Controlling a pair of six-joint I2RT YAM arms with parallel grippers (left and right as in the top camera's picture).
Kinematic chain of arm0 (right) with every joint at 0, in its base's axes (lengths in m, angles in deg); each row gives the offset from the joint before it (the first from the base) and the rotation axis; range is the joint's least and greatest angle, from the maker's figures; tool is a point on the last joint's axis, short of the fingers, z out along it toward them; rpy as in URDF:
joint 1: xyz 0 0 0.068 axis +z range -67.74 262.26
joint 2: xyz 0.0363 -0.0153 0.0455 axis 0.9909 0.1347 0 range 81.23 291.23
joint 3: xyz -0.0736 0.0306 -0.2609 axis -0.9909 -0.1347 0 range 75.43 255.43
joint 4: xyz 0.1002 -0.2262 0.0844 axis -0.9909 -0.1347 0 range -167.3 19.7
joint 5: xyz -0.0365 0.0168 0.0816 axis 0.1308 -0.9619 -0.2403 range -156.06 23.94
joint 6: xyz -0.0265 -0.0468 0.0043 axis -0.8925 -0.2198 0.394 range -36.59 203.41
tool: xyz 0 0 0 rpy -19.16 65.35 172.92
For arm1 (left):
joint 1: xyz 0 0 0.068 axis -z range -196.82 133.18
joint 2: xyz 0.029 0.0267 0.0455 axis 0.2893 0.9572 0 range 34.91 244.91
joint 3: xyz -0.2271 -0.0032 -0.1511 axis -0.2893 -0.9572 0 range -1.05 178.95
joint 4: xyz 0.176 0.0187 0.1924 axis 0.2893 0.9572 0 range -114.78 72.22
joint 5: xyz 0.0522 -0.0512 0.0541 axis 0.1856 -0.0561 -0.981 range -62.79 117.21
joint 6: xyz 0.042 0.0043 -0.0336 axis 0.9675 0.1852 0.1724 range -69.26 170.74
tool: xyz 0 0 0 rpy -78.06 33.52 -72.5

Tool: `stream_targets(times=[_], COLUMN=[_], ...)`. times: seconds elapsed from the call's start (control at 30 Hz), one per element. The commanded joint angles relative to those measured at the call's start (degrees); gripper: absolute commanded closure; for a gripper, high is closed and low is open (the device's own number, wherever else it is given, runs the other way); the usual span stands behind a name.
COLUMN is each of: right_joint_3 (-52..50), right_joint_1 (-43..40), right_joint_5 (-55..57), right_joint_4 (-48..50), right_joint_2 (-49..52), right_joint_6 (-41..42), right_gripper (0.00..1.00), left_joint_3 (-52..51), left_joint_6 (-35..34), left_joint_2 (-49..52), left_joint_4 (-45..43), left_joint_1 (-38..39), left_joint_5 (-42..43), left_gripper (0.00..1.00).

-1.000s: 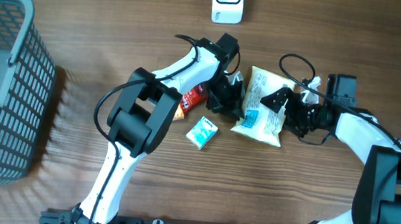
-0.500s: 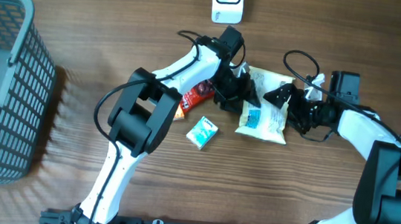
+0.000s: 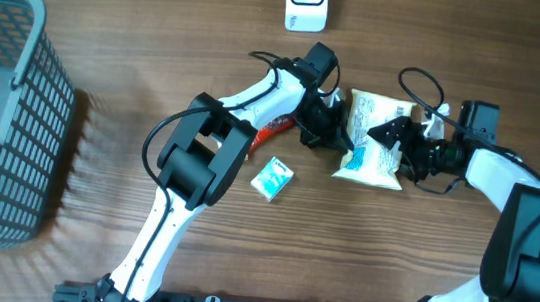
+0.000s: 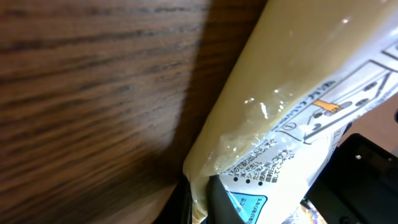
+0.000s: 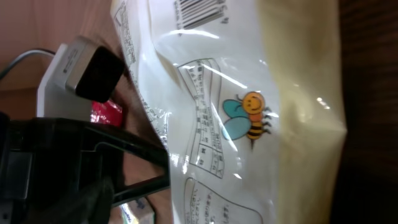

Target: Scan the item barcode

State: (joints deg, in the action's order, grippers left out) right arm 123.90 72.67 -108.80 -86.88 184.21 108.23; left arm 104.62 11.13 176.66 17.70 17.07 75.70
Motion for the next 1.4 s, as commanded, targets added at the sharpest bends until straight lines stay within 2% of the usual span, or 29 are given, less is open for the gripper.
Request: stream_targets(times=[0.0,0.13,0.2,0.23,0.33,0.37,0.43,0.47,0.57,0.63,0.8,0.9,1.0,1.17,1.37], right_joint_3=[-2.78,-2.8,-2.71,-2.64,0.57,3.06,6.73,8.41,10.38,10.38,10.36,10.34,10.34,10.34,10.34], right_joint_1=[-0.35,-0.35,-0.42,-0.42,-0.42,-0.39,-0.33,-0.13,1.38,3.5,11.45,17.27,20.04,20.13,23.63], right_joint_5=[11.28,11.41,10.88,10.67,6.82,5.01,2.47,0.52,-3.13,-4.13,-3.21,-1.33,2.47,2.47,10.08], right_joint_4=[-1.03,-1.7,-2.14,-2.16,-6.25,-9.46,-14.6,-16.85,-19.02,-18.56,-13.77,-8.44,-3.63,3.78,10.4], right_joint_2=[5.29,7.96,7.91,7.91,7.76,7.67,6.91,5.95,0.26,-6.01,-14.93,-15.13,-15.13,-15.13,-15.1], right_joint_6=[-0.02,0.87,0.79,0.79,-1.73,-3.63,-6.82,-9.2,-11.32,-11.76,-14.86,-19.78,-18.14,-15.67,-15.63], right_gripper=[0.31,0.6,0.87,0.93,0.96,0.96,0.96,0.96,0.96,0.96,0.96,0.96,0.96,0.96,0.96], left_joint_3=[-2.71,-2.71,-2.71,-2.69,-2.54,-2.54,-2.54,-2.54,-2.54,-2.54,-2.54,-2.54,-2.54,-2.54,-2.54], left_joint_6=[-4.63,-5.88,-5.81,-5.42,0.52,3.13,4.22,4.94,6.29,6.4,6.43,6.4,6.21,6.21,6.21], left_joint_2=[7.08,7.08,7.08,6.99,4.57,1.95,-2.73,-5.9,-16.41,-23.08,-31.67,-31.93,-31.93,-31.93,-31.93], left_joint_4=[0.55,0.59,1.01,1.07,2.45,4.2,6.56,7.87,11.23,13.11,14.1,17.2,20.44,21.59,21.59], left_joint_1=[1.27,1.33,1.31,1.18,-1.29,-2.97,-5.27,-6.4,-9.31,-11.41,-17.09,-20.98,-25.68,-31.8,-32.46], left_joint_5=[-11.13,-11.08,-11.02,-10.54,-7.45,-7.91,-11.96,-14.91,-23.67,-28.87,-30.64,-35.21,-40.65,-41.11,-41.11], left_gripper=[0.96,0.96,0.95,0.95,0.86,0.78,0.7,0.6,0.0,0.0,0.0,0.0,0.0,0.0,0.0])
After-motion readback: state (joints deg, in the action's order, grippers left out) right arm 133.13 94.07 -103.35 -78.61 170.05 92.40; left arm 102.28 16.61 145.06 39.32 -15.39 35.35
